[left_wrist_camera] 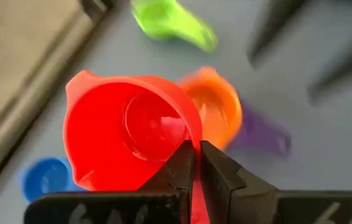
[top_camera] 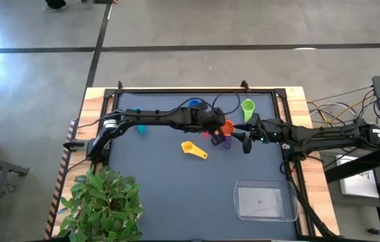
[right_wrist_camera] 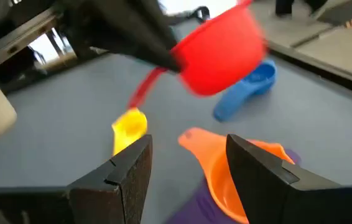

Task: Nest measuring cups in basket
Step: Stack the red measuring cup on top of the orange measuring cup, then adjust the stacked colored measuring cups on the table

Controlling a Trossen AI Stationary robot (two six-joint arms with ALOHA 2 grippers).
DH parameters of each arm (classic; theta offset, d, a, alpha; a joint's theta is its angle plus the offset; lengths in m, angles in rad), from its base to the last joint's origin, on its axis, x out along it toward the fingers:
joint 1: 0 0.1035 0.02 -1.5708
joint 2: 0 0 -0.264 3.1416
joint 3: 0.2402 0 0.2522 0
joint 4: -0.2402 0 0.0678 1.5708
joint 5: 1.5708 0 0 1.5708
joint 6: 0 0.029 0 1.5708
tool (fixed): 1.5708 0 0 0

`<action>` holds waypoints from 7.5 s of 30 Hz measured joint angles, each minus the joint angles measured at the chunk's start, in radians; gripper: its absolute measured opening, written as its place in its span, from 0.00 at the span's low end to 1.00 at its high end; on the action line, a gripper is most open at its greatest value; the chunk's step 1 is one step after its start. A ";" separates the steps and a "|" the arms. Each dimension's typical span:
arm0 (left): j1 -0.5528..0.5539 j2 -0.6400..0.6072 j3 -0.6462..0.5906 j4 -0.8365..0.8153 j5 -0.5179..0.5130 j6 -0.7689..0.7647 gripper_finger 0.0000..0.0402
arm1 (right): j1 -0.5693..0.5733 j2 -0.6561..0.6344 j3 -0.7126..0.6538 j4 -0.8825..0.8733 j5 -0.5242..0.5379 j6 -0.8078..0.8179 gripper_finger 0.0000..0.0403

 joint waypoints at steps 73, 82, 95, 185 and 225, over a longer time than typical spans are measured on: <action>-0.004 -0.005 -0.005 0.376 -0.002 0.015 0.00 | -0.004 0.260 0.088 0.217 0.107 -0.306 0.09; -0.002 -0.006 -0.005 0.363 0.010 0.013 0.07 | -0.004 0.260 0.088 0.187 0.112 -0.242 0.02; -0.010 -0.023 0.059 0.039 -0.015 0.050 0.26 | -0.031 0.208 0.114 -0.048 0.106 -0.084 0.02; -0.031 -0.277 -0.851 1.024 0.037 -0.029 0.33 | -0.277 0.155 -0.076 -0.102 -0.864 0.273 0.46; 0.158 0.056 -0.383 0.362 0.061 -0.132 0.33 | -0.132 0.202 0.143 -0.602 -0.233 -0.009 0.02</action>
